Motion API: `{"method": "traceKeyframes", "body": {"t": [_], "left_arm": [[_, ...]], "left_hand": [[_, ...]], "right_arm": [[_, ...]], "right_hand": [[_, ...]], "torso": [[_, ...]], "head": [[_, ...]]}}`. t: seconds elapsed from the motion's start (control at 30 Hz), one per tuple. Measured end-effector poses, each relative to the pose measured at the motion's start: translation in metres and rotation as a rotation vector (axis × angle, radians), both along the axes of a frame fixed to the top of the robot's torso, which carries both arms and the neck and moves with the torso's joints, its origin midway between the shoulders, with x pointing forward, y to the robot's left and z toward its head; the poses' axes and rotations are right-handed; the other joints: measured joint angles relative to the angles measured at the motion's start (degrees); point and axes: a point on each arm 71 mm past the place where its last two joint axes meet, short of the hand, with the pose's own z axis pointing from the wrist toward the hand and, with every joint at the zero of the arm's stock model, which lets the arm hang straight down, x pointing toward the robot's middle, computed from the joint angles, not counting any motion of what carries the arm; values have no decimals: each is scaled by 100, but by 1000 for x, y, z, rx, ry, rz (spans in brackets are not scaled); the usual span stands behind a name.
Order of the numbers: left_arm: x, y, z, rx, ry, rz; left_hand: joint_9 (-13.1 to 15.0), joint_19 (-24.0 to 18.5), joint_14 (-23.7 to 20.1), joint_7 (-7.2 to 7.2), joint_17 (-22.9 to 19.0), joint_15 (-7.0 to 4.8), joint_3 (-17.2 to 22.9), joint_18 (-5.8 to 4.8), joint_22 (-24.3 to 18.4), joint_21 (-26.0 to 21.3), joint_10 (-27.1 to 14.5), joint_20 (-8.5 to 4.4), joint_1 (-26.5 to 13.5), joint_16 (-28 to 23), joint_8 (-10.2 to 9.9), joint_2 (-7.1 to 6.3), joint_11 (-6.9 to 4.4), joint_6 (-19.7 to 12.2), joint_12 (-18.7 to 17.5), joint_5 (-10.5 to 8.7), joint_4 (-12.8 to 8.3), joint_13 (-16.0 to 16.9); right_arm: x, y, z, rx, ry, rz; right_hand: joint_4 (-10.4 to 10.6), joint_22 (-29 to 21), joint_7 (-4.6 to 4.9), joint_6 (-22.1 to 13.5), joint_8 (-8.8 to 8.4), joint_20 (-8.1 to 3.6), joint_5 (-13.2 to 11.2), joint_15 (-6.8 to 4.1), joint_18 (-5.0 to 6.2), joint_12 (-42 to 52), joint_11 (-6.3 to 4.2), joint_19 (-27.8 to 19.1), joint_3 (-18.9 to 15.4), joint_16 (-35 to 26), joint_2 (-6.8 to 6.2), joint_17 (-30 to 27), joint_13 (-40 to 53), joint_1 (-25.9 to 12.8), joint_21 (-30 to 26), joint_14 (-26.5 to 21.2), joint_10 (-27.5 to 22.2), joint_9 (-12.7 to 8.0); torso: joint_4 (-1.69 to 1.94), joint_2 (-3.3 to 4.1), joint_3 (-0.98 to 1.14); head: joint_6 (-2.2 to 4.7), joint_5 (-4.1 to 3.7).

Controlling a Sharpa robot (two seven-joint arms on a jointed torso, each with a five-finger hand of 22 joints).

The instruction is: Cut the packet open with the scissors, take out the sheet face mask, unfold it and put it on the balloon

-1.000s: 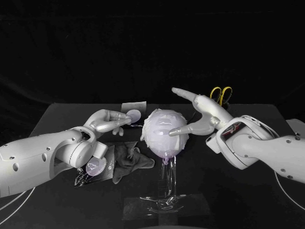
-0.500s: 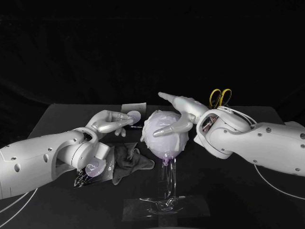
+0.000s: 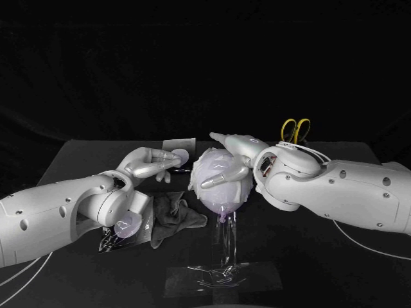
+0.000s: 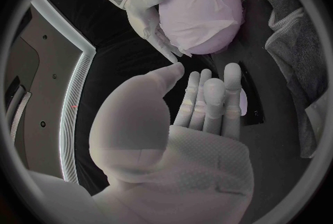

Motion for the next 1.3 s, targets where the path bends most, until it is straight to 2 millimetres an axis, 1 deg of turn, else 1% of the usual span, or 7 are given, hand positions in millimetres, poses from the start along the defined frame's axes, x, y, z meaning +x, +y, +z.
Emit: {"method": "traceKeyframes", "body": {"t": [0.07, 0.23, 0.53, 0.7, 0.77, 1.03, 1.3], "left_arm": [[0, 0, 0, -1, 0, -1], [0, -2, 1, -3, -1, -3], [-1, -3, 2, -7, -3, -8], [-1, -4, 3, -8, -6, -9], [0, -3, 3, -8, -8, -8], [1, -5, 5, -9, -15, -11], [5, -14, 16, 29, -83, -48]], "left_hand": [[0, 0, 0, 0, 0, 0, 0, 25, 0, 0, 0, 0, 4, 0, 0, -4, 0, 0, 0, 0, 0, 0], [-8, 0, 1, -1, -10, 0, 0, 40, -7, -23, 0, 0, 23, -22, 0, -23, 0, 0, 0, 0, 0, -8], [-9, 0, 1, -1, -26, 1, 0, 39, -8, -23, 0, 0, 23, -22, 0, -23, 0, -1, 0, 0, 0, -8], [-14, 0, -19, -2, -47, 21, 0, 36, -11, -23, 0, 0, 23, -22, 0, -23, 0, -1, 0, 0, 0, -13], [-16, 0, -31, -2, -47, 10, 0, 35, -14, -23, 0, 0, 23, -22, 0, -23, 0, -1, 0, 0, 0, -14], [-16, 0, -41, -9, -62, 1, 0, 30, -15, -23, 0, 0, 47, -22, 0, 2, 0, 6, 0, 0, 0, -14], [-56, -30, -299, -10, -470, 9, -47, 25, -67, -111, -42, 29, 135, -176, 0, 13, 40, 5, -38, 0, -15, -57]], "right_arm": [[0, 1, -1, -9, 0, -2], [1, 2, -3, -29, 3, -9], [-1, -1, -7, -50, 20, -15], [-5, -4, -8, -52, 29, -15], [-6, -5, -9, -52, 33, -13], [-11, -10, -9, -48, 44, -12], [-12, -19, -10, -44, 55, -24]], "right_hand": [[0, 2, 0, 0, 0, 0, 0, 0, 0, 0, -1, 0, 0, 0, 0, 0, 2, 0, 0, 0, 1, 0], [0, 13, 0, 3, 0, 0, 126, -34, 0, 0, -78, 0, 0, 0, 0, 14, 18, 0, 0, 54, 83, 14], [-7, 64, 8, 160, 30, -21, 311, -51, 0, 25, -86, 67, 58, 33, 30, 61, 37, 30, 1, 285, 319, 64], [-7, 71, -8, 195, 51, -21, 367, -51, -1, 25, -84, 106, 58, 56, 32, 70, 42, 32, 1, 342, 390, 75], [-7, 77, 22, 226, 52, -21, 367, -71, -1, 25, -83, 106, 58, 56, 32, 77, 42, 32, 1, 362, 390, 85], [0, 110, 16, 313, 95, -18, 400, -66, 0, 48, -103, 169, 98, 89, 55, 109, 56, 8, 23, 511, 533, 121], [0, 118, 21, 374, 95, -32, 421, -84, 0, 47, -107, 198, 98, 112, 82, 119, 61, -9, 23, 579, 611, 138]], "torso": [[0, 0, -1], [0, 0, 3], [-2, 0, 3], [-1, 0, 7], [-1, -1, 8], [-2, -5, 8], [-5, -2, 5]], "head": [[-2, -2], [-4, -16], [-10, -26], [-16, -26], [-16, -23], [-7, -22], [3, -19]]}}
